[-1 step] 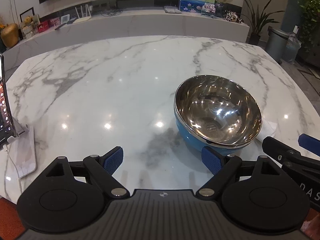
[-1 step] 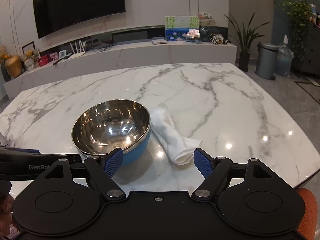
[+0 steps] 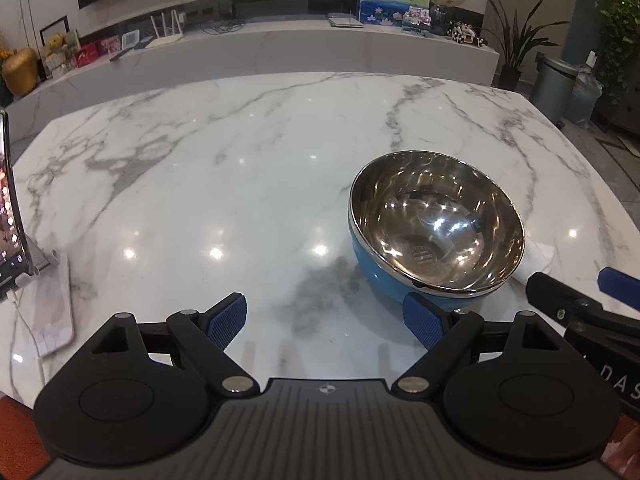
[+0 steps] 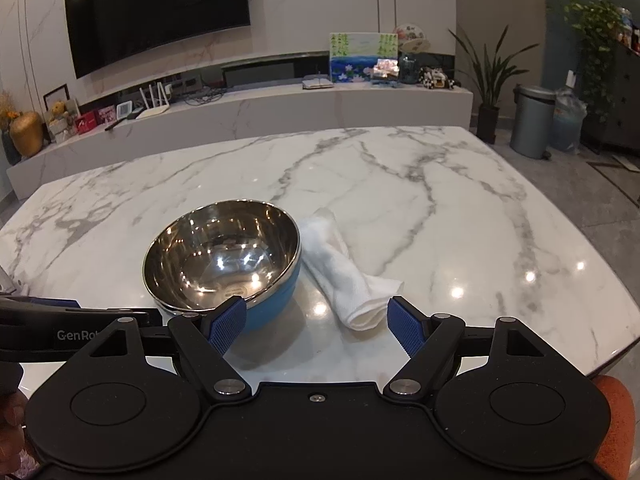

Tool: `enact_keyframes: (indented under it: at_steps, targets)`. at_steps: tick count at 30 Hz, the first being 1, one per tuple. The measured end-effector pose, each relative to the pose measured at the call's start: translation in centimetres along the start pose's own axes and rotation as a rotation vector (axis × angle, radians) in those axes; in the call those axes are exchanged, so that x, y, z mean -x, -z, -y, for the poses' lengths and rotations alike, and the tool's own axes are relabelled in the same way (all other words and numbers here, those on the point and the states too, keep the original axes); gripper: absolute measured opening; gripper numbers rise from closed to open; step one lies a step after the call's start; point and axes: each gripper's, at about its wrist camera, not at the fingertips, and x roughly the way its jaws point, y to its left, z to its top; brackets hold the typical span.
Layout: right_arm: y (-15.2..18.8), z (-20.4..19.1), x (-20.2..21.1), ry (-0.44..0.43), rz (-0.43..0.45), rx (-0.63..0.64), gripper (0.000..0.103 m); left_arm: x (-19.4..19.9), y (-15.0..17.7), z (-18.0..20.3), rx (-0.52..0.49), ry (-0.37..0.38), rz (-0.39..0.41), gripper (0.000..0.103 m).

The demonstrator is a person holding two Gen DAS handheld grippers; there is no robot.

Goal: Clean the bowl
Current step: 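Move the right tool toward the white cloth beside the bowl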

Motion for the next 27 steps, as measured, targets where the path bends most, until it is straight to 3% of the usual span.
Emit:
enact_keyframes:
  at_steps: [8,16,27]
  targets:
    - [0.0,0.5,0.3,-0.01,0.01,-0.018,0.076,0.1,0.0,0.0,-0.034,-0.026,-0.003,0.085]
    - [0.1,0.7,0.3,-0.018,0.002,-0.046,0.076,0.0,0.3,0.4,-0.01,0.027,-0.01,0.085]
    - [0.2,0.5,0.1,-0.017,-0.006,-0.035,0.076,-0.2,0.5,0.8,-0.023,0.007,-0.02,0.085]
